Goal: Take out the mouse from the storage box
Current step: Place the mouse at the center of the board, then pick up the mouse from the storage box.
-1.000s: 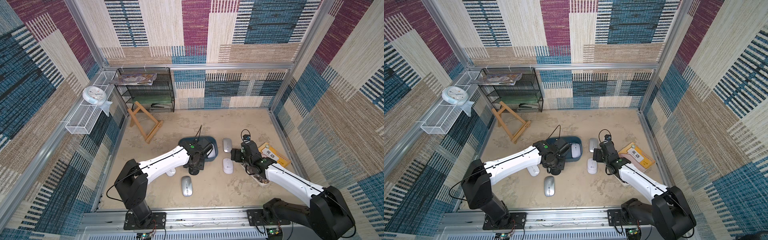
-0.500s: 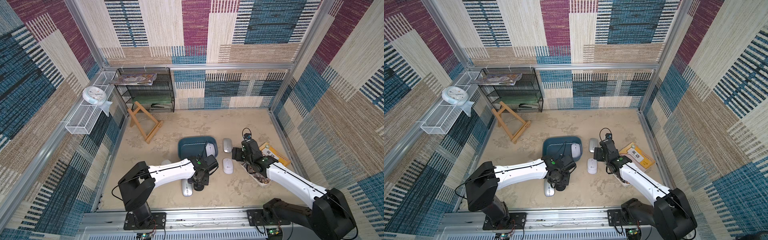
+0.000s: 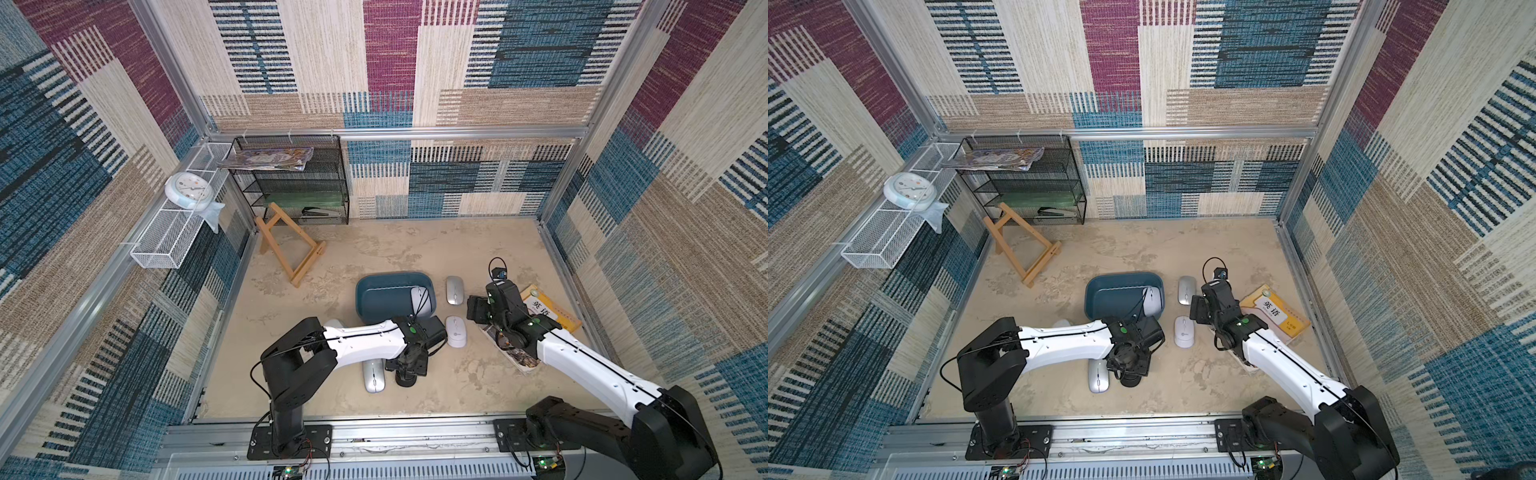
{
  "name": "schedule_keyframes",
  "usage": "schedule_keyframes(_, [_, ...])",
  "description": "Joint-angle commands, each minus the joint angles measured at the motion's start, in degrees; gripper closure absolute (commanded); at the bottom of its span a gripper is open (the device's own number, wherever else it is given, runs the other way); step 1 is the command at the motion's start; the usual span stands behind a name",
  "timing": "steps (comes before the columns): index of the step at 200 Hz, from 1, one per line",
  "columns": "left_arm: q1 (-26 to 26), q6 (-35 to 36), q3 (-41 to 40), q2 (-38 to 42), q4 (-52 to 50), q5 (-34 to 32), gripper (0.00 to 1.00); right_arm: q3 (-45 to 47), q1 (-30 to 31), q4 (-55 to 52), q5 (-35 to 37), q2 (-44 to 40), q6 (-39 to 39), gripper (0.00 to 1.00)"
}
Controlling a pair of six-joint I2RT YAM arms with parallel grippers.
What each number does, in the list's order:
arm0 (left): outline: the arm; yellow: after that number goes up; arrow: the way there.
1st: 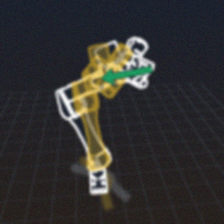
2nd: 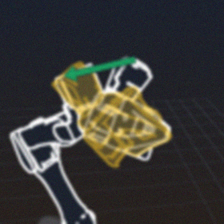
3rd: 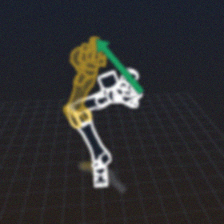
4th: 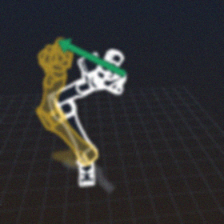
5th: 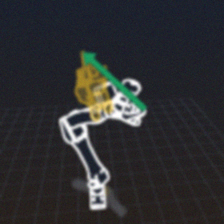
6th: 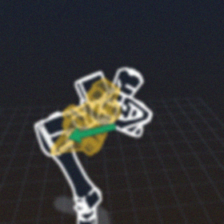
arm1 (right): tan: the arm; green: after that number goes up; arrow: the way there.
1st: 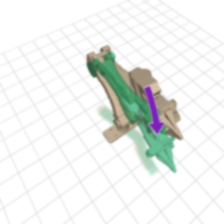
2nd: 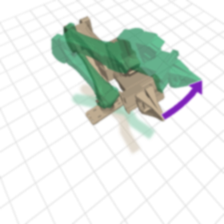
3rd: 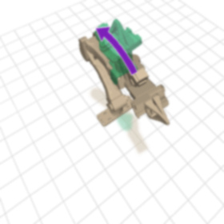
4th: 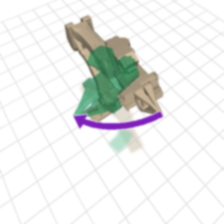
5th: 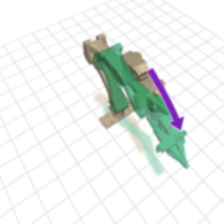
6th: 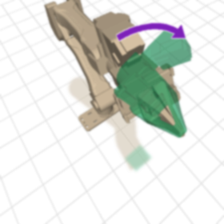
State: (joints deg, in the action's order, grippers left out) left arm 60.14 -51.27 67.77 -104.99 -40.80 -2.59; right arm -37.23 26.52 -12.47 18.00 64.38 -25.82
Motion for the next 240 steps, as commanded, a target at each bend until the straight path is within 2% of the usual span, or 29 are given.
schedule_keyframes(1, [0.09,0.16,0.60,-0.22,0.02,-0.31,0.20,-0.42,-0.03,0.34,0.97,0.30,0.24,0.14])
schedule_keyframes(39, [0.15,1.13,0.61,2.17,-0.05,-1.98,0.13,-0.80,0.00,0.10,0.73,1.16,0.03,0.14])
schedule_keyframes(82, [-0.86,4.64,-1.21,11.17,1.99,-5.45,0.08,-2.13,-0.04,-0.10,-0.77,2.18,1.06,0.14])
schedule_keyframes(100, [-3.98,6.36,-4.76,17.13,4.72,-5.09,0.07,-3.17,-0.04,-0.83,-1.71,3.10,1.18,0.14])
schedule_keyframes(119, [-8.21,8.54,-8.62,23.76,5.01,-7.50,0.04,-4.29,0.02,-1.47,-2.07,4.13,0.80,0.14])
schedule_keyframes(147, [-17.70,10.59,-14.27,34.64,3.58,-9.65,0.02,-6.87,0.95,-2.79,-2.30,6.13,0.79,0.14])
schedule_keyframes(177, [-24.97,11.85,-19.74,45.97,1.84,-17.54,0.01,-10.29,3.43,-3.74,-1.25,9.50,0.52,0.15])
schedule_keyframes(201, [-27.38,9.98,-23.99,53.93,2.36,-23.52,0.01,-13.49,5.67,-4.29,-0.29,13.50,-0.31,0.15])
schedule_keyframes(240, [-27.81,9.34,-31.55,64.30,5.47,-33.21,0.01,-21.03,9.31,-6.05,-0.07,21.22,-1.09,0.16])
